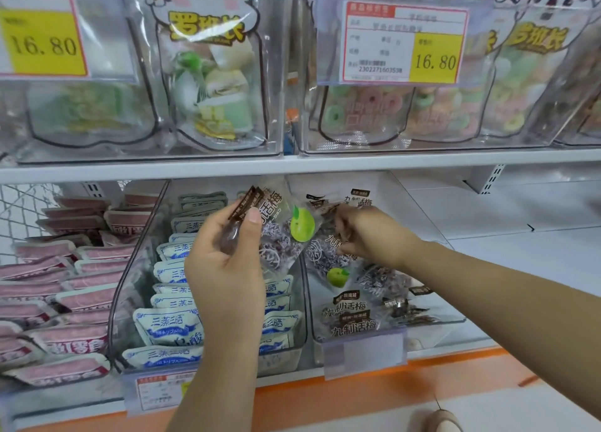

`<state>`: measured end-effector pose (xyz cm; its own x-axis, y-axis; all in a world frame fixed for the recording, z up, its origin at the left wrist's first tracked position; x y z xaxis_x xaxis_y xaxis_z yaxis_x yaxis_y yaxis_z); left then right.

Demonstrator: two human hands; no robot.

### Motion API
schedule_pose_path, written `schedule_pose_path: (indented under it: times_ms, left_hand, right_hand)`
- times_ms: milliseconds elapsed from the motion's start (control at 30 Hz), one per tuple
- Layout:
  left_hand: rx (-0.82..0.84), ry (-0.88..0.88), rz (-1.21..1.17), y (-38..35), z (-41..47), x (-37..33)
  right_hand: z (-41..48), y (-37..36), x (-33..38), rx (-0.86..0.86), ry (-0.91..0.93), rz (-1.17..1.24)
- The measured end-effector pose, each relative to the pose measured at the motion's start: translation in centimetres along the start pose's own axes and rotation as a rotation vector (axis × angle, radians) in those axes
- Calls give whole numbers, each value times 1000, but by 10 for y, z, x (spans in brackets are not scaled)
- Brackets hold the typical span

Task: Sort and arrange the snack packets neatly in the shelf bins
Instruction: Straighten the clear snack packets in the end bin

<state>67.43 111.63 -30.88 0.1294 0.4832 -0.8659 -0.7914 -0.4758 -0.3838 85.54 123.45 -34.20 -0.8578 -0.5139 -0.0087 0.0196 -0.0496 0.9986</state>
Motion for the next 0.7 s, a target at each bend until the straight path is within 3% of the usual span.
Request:
schedule_pose_path:
  times_ms: [100,200,333,467,567,700]
  left_hand:
    - [-38,37,-43,1,-7,5]
    - [-40,29,-48,-2,-20,5]
    - [62,-103,11,-12,-36,-5]
    - [344,-201,60,-29,-38,-10]
    - [575,-73,158,-44,-25,3]
    - [809,12,498,-56,-8,29]
  right_hand:
    - [-4,-2,8,6,60,-114]
    - [-7,0,7,32,55,-82]
    - [-17,7,-9,155,-25,-14]
    - [-25,9,-21,183,-63,102]
    - [-26,10,-27,198,-89,275]
    - [-27,5,-31,218,-98,437]
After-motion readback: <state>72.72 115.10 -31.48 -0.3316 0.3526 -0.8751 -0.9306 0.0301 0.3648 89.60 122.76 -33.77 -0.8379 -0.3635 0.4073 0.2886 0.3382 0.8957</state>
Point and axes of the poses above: each hand's wrist, its own z-axis towards the middle knuckle, its own y-axis out of the back of the hand, x = y × z, the point moved 4 cm from there along z, towards the middle knuckle, and after that the axes turned 14 degrees about -z, right-handed, at the moved point
